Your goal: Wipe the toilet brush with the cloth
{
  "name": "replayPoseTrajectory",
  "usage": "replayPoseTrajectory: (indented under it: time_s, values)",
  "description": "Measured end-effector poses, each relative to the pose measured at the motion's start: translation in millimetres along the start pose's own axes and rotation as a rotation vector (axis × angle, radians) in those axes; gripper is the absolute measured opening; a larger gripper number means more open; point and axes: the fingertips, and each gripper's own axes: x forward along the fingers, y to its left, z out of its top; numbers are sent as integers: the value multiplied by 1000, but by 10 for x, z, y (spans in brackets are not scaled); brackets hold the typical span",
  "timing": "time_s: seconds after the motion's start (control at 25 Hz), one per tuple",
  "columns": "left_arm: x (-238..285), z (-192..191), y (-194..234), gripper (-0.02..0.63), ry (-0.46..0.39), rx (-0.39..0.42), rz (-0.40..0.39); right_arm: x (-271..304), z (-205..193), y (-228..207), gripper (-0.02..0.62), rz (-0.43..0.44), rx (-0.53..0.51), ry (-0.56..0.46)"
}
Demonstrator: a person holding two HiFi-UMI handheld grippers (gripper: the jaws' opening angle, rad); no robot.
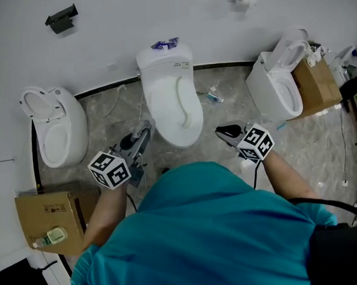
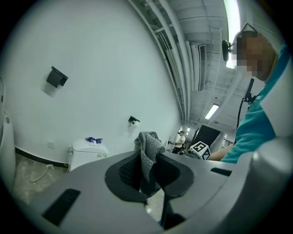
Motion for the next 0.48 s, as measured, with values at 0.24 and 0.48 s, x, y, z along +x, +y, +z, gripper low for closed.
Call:
replayPoseTrajectory:
  time_s: [0.24, 0.48]
  values:
    - [211, -8, 385, 40, 43, -32, -22, 414, -5, -217, 0, 13, 68, 48]
    - [538, 17, 656, 40, 87, -57, 0, 644, -11, -631, 0, 50, 158, 40]
